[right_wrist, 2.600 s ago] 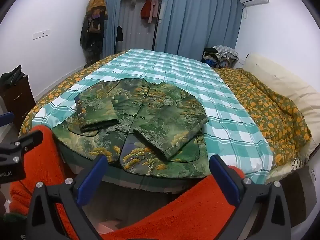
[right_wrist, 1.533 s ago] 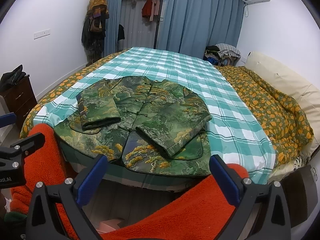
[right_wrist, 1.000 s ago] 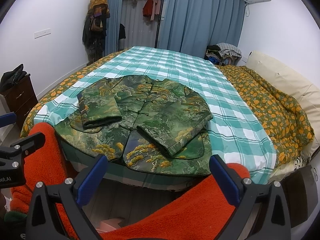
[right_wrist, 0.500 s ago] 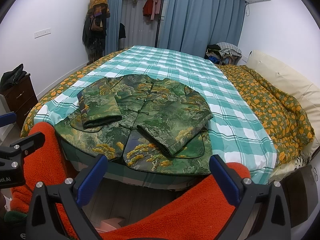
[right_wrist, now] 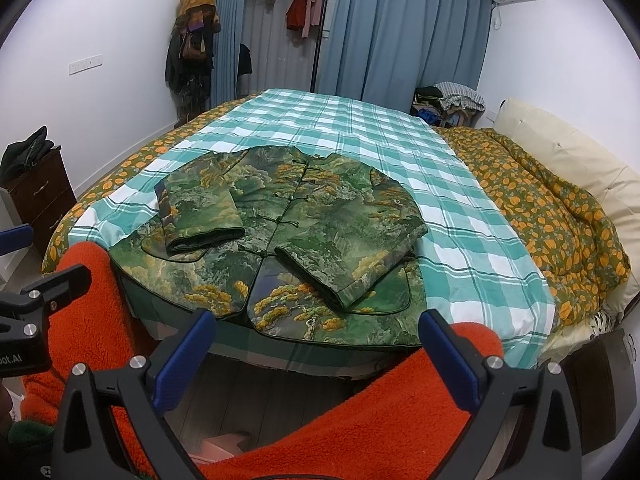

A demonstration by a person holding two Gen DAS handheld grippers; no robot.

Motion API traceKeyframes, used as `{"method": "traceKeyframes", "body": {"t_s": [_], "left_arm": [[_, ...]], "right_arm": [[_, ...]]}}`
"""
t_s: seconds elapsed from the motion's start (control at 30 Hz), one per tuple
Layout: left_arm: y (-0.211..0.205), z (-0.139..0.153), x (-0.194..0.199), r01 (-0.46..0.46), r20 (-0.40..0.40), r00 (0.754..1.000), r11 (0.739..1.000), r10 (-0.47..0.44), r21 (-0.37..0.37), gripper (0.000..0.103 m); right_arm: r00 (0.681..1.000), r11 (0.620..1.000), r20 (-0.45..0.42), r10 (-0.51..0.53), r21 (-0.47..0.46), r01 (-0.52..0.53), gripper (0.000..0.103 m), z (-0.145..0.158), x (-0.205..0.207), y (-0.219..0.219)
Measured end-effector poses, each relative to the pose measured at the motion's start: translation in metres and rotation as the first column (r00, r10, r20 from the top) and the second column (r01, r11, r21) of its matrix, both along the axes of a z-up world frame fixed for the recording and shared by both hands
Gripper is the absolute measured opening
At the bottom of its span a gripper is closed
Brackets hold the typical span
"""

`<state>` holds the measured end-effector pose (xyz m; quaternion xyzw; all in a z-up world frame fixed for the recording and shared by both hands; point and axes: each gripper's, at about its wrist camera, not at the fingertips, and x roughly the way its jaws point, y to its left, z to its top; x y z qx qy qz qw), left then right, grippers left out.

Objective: Fold large clothes

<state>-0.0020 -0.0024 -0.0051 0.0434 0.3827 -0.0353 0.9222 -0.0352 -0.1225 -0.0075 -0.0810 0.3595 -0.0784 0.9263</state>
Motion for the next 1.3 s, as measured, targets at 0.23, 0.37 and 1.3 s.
{"method": "traceKeyframes", "body": {"t_s": [0.23,0.37,1.3], "left_arm": [[-0.0020,-0.0037,-0.0019,0.001,-0.005,1.000,1.000,-0.001,0.001,0.103],[-0.0017,-0.0035,-0.0012,0.000,-0.005,1.000,1.000,0.000,0.001,0.103],[-0.0030,-0.0064,-0.0015,0.003,-0.015,1.000,1.000,-0.003,0.002,0.103]], "right_arm": [[1.000,1.000,-0.002,0.000,0.001,0.000,0.103,-0.0005,-0.0009,-0.0004],[1.000,1.000,-0.003,0.001,0.001,-0.001,0.103,-0.0012,-0.0014,-0.0002],[1.000,1.000,-0.023,-0.009,0.003,0.009,0.103,-0.0023,-0.0015,-0.0051]]}}
